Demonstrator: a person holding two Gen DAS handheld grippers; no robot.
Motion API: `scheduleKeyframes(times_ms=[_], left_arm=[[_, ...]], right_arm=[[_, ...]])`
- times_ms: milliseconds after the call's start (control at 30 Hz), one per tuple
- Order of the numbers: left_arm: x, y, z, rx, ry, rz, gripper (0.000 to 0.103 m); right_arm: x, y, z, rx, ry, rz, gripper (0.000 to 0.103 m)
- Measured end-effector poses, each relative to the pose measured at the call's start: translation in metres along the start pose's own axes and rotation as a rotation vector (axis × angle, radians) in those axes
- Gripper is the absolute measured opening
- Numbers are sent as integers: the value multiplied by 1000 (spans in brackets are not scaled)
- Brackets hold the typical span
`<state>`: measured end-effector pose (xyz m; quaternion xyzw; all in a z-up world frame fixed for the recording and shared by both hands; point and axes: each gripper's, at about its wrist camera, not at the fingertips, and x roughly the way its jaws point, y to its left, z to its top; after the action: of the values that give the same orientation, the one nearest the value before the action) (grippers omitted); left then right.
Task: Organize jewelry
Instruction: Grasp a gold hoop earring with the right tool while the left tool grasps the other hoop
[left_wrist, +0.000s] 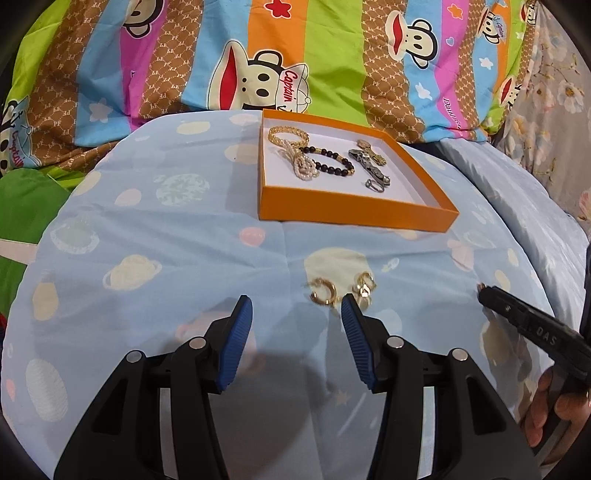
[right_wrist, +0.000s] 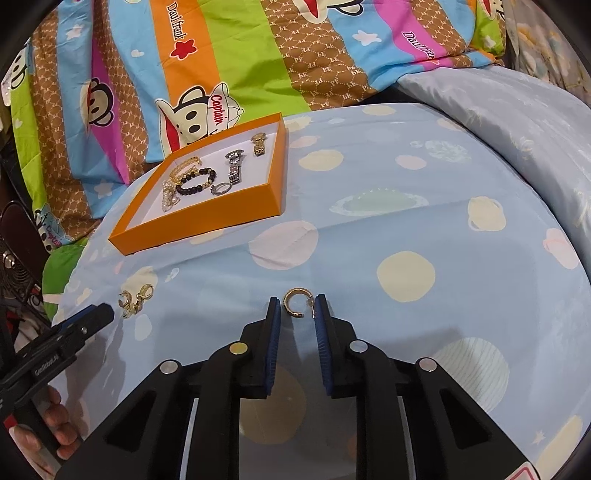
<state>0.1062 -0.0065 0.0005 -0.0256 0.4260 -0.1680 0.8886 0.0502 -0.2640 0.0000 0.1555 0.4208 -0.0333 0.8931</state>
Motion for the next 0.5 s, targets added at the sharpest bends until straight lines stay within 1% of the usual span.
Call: scheduleKeyframes(times_ms=[200,500], left_arm=[[17,-5,11,1,21,12,48],[19,-8,12,15,24,30,46]], right_arm=[[0,0,0,0,0,0,19],[0,0,0,-1,0,-1,19]])
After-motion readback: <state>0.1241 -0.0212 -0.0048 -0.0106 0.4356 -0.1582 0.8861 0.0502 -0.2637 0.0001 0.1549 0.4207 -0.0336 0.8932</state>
